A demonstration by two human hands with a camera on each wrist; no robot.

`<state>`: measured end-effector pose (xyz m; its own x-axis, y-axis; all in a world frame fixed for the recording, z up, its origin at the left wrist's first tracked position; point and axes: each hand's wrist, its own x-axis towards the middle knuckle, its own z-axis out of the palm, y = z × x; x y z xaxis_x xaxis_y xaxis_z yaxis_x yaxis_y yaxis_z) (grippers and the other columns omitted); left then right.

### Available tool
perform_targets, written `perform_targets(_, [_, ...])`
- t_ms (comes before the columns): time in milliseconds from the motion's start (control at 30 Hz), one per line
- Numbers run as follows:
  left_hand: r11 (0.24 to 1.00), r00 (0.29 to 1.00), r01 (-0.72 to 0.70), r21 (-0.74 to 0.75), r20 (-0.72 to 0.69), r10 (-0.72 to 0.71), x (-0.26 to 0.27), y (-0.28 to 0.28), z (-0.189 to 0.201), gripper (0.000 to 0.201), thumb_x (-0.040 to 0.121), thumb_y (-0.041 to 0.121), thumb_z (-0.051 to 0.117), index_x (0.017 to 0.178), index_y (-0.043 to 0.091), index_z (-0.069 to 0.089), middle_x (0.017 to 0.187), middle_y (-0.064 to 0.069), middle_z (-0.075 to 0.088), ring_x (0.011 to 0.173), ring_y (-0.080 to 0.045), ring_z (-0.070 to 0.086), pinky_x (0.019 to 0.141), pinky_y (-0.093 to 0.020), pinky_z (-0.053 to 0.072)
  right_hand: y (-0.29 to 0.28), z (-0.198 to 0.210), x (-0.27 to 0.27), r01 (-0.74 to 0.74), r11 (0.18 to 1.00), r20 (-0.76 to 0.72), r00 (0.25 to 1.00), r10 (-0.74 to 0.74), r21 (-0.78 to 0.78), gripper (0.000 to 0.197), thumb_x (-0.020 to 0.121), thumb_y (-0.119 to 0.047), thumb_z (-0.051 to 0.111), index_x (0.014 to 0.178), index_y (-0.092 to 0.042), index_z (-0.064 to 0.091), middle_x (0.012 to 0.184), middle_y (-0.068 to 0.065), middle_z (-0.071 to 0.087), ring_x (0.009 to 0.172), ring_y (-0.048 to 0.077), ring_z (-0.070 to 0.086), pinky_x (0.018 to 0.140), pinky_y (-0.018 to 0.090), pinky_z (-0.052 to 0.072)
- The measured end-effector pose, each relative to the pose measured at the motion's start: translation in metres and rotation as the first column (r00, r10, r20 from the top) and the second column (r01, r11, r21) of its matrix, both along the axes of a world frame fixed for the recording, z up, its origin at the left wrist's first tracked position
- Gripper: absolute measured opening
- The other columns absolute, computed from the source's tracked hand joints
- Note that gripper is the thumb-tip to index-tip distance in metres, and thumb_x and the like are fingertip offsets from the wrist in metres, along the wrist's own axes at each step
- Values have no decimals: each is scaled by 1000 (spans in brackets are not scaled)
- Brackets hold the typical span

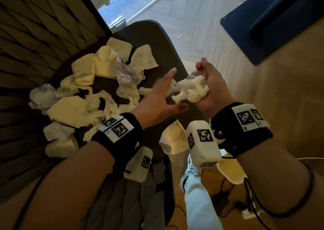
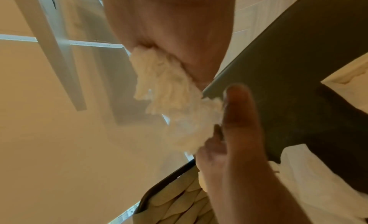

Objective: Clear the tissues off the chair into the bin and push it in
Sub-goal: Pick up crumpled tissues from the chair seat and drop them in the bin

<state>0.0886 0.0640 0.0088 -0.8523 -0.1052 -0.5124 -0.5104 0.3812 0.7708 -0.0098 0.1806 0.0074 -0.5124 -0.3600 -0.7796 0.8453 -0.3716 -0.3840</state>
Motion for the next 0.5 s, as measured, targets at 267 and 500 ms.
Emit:
perform_targets(267, [853,918,-341,395,-57,393,-25,16,17,15,92,2,50,94,7,64,97,-9,65,89,-19,66,71,-29,58,-3,-7,11,-75,939,-185,972,144,335,20,98,-15,42,98,-16,61,97,8,62,85,21,63,74,33,57])
perform_targets(500, [926,962,-217,308,-92,256,-28,24,18,14,86,13,65,100,13,67,98,-4,68,94,-14,66,80,-26,57,9,-11,19,-344,932,72,933,353,-116,46,94,-47,32,109,-17,63,110,12,67,108,31,62,96,54,45])
